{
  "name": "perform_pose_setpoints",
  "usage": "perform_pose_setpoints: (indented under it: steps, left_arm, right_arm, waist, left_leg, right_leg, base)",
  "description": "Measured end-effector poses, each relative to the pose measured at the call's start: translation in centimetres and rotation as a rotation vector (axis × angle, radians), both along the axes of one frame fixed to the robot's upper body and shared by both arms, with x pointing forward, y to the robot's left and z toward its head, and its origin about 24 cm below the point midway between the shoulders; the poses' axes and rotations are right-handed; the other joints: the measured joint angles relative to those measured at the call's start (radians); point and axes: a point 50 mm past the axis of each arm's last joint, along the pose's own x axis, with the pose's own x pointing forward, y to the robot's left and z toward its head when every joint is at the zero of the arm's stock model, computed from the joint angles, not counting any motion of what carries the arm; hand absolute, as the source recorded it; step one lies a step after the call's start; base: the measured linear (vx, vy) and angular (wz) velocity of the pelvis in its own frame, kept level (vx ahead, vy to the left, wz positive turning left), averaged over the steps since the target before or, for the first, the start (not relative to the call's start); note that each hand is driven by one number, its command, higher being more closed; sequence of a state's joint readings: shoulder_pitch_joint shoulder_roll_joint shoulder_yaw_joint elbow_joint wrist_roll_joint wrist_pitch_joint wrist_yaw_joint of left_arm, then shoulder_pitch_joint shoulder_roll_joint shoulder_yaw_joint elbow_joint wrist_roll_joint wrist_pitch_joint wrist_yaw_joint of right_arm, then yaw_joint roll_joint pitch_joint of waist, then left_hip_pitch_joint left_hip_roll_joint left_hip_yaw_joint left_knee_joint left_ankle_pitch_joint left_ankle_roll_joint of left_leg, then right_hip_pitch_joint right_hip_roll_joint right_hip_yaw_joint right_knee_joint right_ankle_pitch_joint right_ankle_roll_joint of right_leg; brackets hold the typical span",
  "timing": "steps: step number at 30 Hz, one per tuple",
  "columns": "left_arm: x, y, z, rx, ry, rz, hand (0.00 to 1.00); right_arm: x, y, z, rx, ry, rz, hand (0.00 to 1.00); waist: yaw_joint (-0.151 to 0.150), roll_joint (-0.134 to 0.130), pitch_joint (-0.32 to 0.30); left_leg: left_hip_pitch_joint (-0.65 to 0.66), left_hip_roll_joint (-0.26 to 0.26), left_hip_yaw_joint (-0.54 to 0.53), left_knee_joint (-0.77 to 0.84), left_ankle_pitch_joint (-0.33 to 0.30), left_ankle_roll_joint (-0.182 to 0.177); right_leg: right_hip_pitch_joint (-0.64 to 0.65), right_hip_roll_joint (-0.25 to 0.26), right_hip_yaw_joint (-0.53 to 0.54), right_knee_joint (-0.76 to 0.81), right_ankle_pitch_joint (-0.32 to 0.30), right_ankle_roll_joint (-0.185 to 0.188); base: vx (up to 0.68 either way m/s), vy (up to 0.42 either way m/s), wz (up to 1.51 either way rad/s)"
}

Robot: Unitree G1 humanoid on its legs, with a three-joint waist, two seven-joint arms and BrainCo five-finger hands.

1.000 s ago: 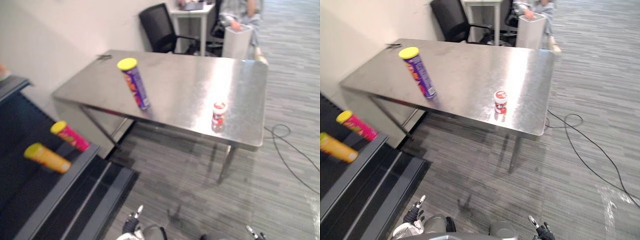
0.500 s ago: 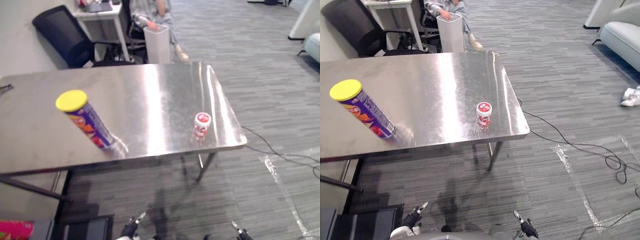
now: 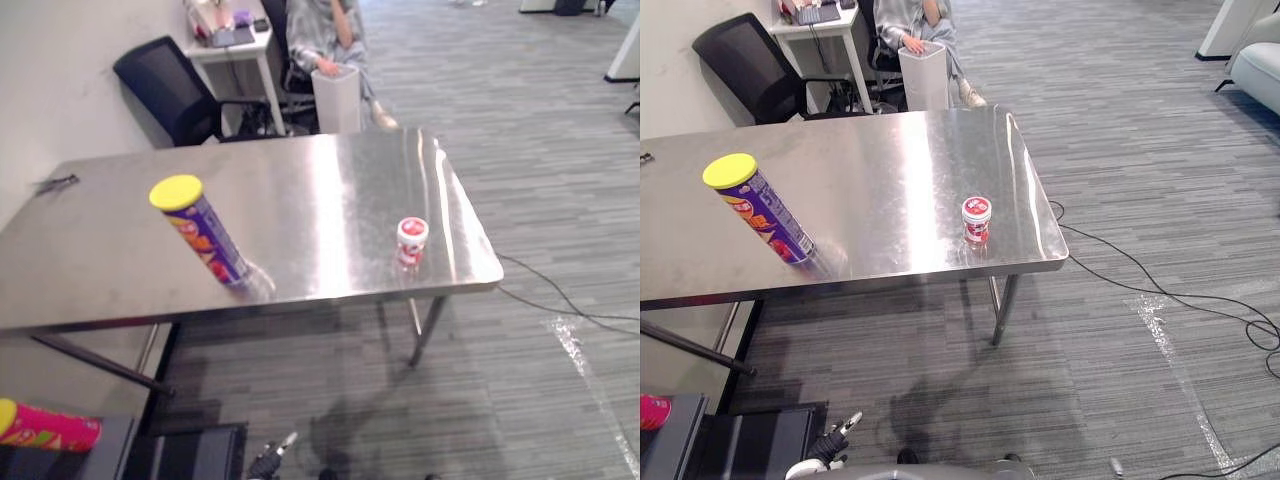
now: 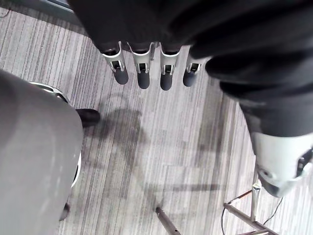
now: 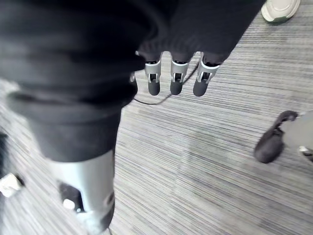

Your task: Put the gum and the chips on the shelf.

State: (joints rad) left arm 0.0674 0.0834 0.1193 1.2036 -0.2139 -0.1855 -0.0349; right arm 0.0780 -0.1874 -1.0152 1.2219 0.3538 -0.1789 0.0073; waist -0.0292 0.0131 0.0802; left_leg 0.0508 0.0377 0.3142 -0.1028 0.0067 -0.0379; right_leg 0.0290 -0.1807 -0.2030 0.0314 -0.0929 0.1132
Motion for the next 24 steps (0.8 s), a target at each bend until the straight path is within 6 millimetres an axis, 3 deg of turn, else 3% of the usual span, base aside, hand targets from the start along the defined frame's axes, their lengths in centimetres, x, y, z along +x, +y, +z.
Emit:
perform_pose_setpoints:
  steps: [4, 6, 7, 9, 10, 13, 18, 19, 22, 24]
  left_arm:
    - [-0.4, 0.4, 0.0, -0.003, 0.002, 0.026, 0.0]
    - [-0.7, 0.5, 0.0, -0.003, 0.008, 0.038, 0.0]
    - [-0.8, 0.5, -0.1, -0.003, 0.009, 0.039, 0.0]
    - [-0.9, 0.5, -0.1, -0.007, 0.009, 0.04, 0.0]
    - [-0.8, 0.5, 0.0, -0.007, 0.006, 0.038, 0.0]
    - [-0.4, 0.3, 0.1, -0.007, -0.009, -0.001, 0.0]
    - [0.3, -0.2, 0.3, -0.025, -0.038, -0.057, 0.0]
    - [0.4, -0.4, 0.3, -0.033, -0.044, -0.071, 0.0]
    - [0.5, -0.6, 0.3, -0.035, -0.047, -0.096, 0.0]
    - [0.7, -0.7, 0.4, -0.036, -0.056, -0.104, 0.0]
  right_arm:
    - [2.0, -4.3, 2.7, -0.15, -0.098, -0.051, 0.0]
    - [5.6, -7.5, 6.4, -0.336, -0.176, 0.05, 0.0]
    - [6.7, -8.1, 7.6, -0.393, -0.199, 0.087, 0.0]
    - [11.2, -9.3, 12.9, -0.643, -0.268, 0.264, 0.0]
    - [12.3, -9.2, 14.4, -0.718, -0.277, 0.32, 0.0]
    - [17.4, -6.3, 21.1, -1.084, -0.324, 0.621, 0.0]
    - [20.5, -1.5, 23.9, -1.252, -0.433, 0.885, 0.0]
    - [21.3, 0.5, 24.4, -1.263, -0.502, 0.987, 0.0]
    - [22.1, 3.5, 24.9, -1.262, -0.614, 1.145, 0.0]
    - [22.2, 4.3, 25.0, -1.24, -0.668, 1.192, 0.0]
  waist:
    - [-0.001, 0.003, -0.006]
    - [-0.013, 0.005, -0.008]
    - [-0.018, 0.006, -0.008]
    - [-0.023, 0.007, -0.009]
    - [-0.022, 0.007, -0.009]
    - [-0.022, 0.007, -0.01]
    - [-0.018, 0.007, -0.01]
    - [-0.017, 0.006, -0.009]
    - [-0.006, 0.005, -0.009]
    - [0.004, 0.003, -0.009]
  left_leg:
    - [-0.025, -0.007, 0.003, 0.0, 0.0, 0.0]
    - [-0.036, -0.012, 0.008, 0.001, 0.003, 0.006]
    - [-0.036, -0.013, 0.008, 0.002, 0.003, 0.007]
    - [-0.037, -0.012, 0.017, 0.006, 0.0, 0.009]
    - [-0.038, -0.01, 0.025, 0.006, -0.001, 0.008]
    - [-0.043, -0.006, 0.031, 0.007, -0.002, 0.007]
    - [-0.044, 0.002, 0.028, 0.007, -0.003, 0.005]
    - [-0.044, 0.002, 0.027, 0.007, -0.003, 0.005]
    - [-0.044, 0.003, 0.023, 0.007, -0.003, 0.005]
    - [-0.044, 0.002, 0.013, 0.007, -0.003, 0.005]
  right_leg:
    - [-0.017, -0.003, 0.01, -0.022, 0.018, -0.002]
    - [-0.027, -0.005, 0.019, -0.028, 0.03, -0.001]
    - [-0.027, -0.005, 0.021, -0.029, 0.031, -0.001]
    - [-0.035, -0.003, 0.035, -0.028, 0.035, 0.002]
    - [-0.041, -0.001, 0.042, -0.028, 0.036, 0.003]
    - [-0.048, 0.009, 0.051, -0.028, 0.04, 0.007]
    - [-0.049, 0.016, 0.049, -0.026, 0.041, 0.009]
    - [-0.048, 0.016, 0.048, -0.025, 0.041, 0.009]
    - [-0.049, 0.016, 0.046, -0.019, 0.041, 0.009]
    - [-0.048, 0.015, 0.042, -0.015, 0.041, 0.009]
  base:
    - [0.0, 0.042, -0.02]
    - [0.04, 0.031, -0.08]
    - [0.07, 0.014, -0.05]
    - [0.07, 0.003, -0.13]
    - [0.06, -0.006, -0.25]
    - [0.07, -0.02, -0.11]
    - [0.03, -0.021, 0.01]
    - [0.0, 0.0, 0.0]
    - [-0.01, -0.012, 0.03]
    - [-0.03, -0.01, 0.08]
